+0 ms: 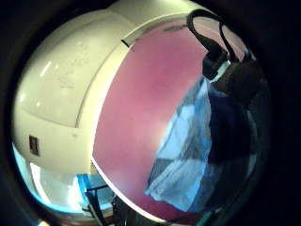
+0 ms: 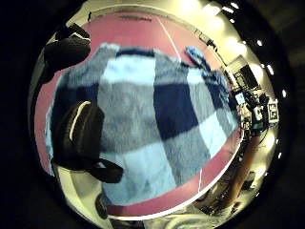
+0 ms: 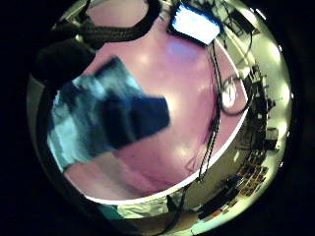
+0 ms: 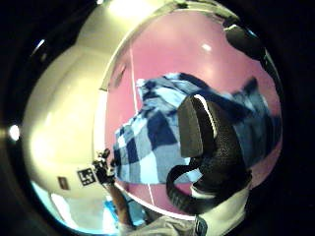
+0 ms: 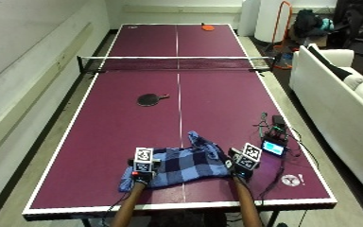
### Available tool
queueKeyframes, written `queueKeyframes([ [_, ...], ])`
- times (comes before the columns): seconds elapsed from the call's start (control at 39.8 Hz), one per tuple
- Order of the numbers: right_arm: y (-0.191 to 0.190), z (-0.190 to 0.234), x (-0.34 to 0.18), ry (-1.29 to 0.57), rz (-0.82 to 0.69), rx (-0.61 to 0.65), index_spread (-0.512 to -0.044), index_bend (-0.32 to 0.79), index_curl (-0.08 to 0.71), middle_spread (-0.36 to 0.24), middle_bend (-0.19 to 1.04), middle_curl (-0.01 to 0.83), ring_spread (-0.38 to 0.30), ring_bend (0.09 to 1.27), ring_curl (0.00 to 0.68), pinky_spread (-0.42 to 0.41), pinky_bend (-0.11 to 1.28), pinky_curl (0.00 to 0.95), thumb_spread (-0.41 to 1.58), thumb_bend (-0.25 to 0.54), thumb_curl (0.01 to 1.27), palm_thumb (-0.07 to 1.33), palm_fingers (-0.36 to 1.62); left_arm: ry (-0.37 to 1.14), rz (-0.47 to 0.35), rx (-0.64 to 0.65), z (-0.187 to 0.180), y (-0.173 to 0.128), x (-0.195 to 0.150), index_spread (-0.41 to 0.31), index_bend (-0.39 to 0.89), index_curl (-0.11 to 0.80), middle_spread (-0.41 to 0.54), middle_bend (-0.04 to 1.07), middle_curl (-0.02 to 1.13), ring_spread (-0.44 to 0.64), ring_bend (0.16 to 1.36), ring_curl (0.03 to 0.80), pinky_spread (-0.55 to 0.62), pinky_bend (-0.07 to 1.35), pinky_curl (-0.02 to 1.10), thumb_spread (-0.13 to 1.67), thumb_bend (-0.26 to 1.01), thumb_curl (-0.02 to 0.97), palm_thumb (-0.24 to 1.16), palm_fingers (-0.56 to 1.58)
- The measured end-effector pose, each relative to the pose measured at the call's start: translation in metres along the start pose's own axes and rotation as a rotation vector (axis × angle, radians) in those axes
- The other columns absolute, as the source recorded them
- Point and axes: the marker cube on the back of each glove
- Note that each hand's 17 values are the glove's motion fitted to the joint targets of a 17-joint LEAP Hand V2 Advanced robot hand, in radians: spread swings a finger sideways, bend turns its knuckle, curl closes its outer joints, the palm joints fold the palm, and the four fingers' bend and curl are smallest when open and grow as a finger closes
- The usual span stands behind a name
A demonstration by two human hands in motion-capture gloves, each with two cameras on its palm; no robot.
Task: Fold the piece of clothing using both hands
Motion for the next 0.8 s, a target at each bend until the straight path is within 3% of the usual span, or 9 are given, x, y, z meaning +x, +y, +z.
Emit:
queueKeyframes([
  [0.08,0.002,0.012,0.038,-0.009,0.132,-0.051,-0.337,0.1,0.295,-0.174,0.21,0.418,-0.1,0.41,0.363,0.043,0.5,0.379,1.23,-0.018,0.24,0.67,0.67,-0.034,-0.008,-0.098,0.011,0.011,-0.004,-0.213,0.14,0.383,-0.244,0.17,0.43,-0.22,0.6,0.396,-0.05,0.31,0.44,1.28,-0.03,0.242,0.59,0.79],
  [0.18,0.003,0.032,0.053,0.101,0.126,-0.073,-0.324,0.08,0.28,-0.114,0.19,0.414,-0.027,0.4,0.365,0.13,0.5,0.384,1.26,-0.027,0.24,0.63,0.54,-0.045,0.03,-0.335,0.027,0.035,-0.006,-0.204,0.19,0.403,-0.178,0.12,0.41,-0.15,0.54,0.388,0.03,0.3,0.45,1.28,-0.06,0.21,0.45,0.68],
  [0.23,0.005,0.044,0.057,0.137,0.102,-0.083,-0.32,0.07,0.273,-0.094,0.17,0.406,0.006,0.4,0.368,0.167,0.5,0.388,1.26,-0.034,0.23,0.6,0.42,-0.001,0.08,-0.417,0.036,0.043,-0.004,-0.174,0.15,0.398,-0.094,0.08,0.38,-0.05,0.53,0.391,0.15,0.3,0.45,1.28,-0.1,0.172,0.29,0.46],
  [0.33,0.004,0.054,0.064,0.11,0.086,-0.019,-0.316,0.08,0.254,-0.063,0.18,0.396,0.037,0.4,0.36,0.211,0.5,0.382,1.27,-0.024,0.23,0.57,0.37,0.128,0.163,-0.392,0.047,0.041,0.003,-0.144,0.16,0.393,-0.032,0.12,0.36,0.04,0.55,0.382,0.26,0.31,0.44,1.27,-0.06,0.152,0.18,0.42],
  [0.4,-0.007,0.045,0.075,0.121,0.085,0.176,-0.325,0.17,0.264,-0.141,0.45,0.462,-0.041,0.45,0.357,0.235,0.19,0.279,1.32,0.033,0.24,0.65,0.56,0.182,0.176,-0.369,0.05,0.034,0.015,-0.116,0.16,0.385,0.018,0.13,0.34,0.14,0.53,0.36,0.34,0.31,0.41,1.32,-0.03,0.14,0.14,0.33],
  [0.5,-0.024,0.027,0.1,0.214,0.127,0.375,-0.338,0.17,0.273,-0.195,0.6,0.488,-0.17,0.64,0.367,0.222,-0.02,0.165,1.3,0.08,0.27,0.77,0.87,0.171,0.166,-0.379,0.052,0.025,0.034,-0.103,0.17,0.384,0.045,0.15,0.33,0.21,0.53,0.345,0.39,0.31,0.4,1.36,-0.01,0.142,0.13,0.34],
  [0.65,-0.032,0.04,0.099,0.034,0.21,0.162,-0.343,0.13,0.301,-0.228,0.57,0.488,-0.23,0.85,0.453,0.12,0.1,0.142,1.24,0.096,0.3,0.87,1.03,0.135,0.152,-0.4,0.049,0.021,0.047,-0.098,0.17,0.385,0.062,0.15,0.32,0.26,0.54,0.334,0.43,0.31,0.39,1.4,-0.01,0.144,0.12,0.34],
  [0.73,-0.054,0.048,0.081,-0.172,0.203,0.125,-0.343,0.11,0.299,-0.237,0.53,0.48,-0.238,0.87,0.468,0.064,0.19,0.172,1.19,0.092,0.32,0.9,1.08,0.142,0.169,-0.406,0.045,0.023,0.048,-0.096,0.16,0.385,0.067,0.15,0.31,0.27,0.54,0.331,0.44,0.32,0.38,1.41,-0.01,0.145,0.11,0.34],
  [0.8,-0.039,0.013,0.055,-0.312,0.18,0.114,-0.343,0.07,0.287,-0.242,0.47,0.468,-0.245,0.86,0.478,-0.035,0.32,0.231,1.16,0.083,0.33,0.92,1.15,0.159,0.189,-0.39,0.04,0.025,0.046,-0.095,0.17,0.385,0.065,0.16,0.31,0.27,0.55,0.332,0.45,0.31,0.38,1.42,-0.01,0.147,0.11,0.36],
])
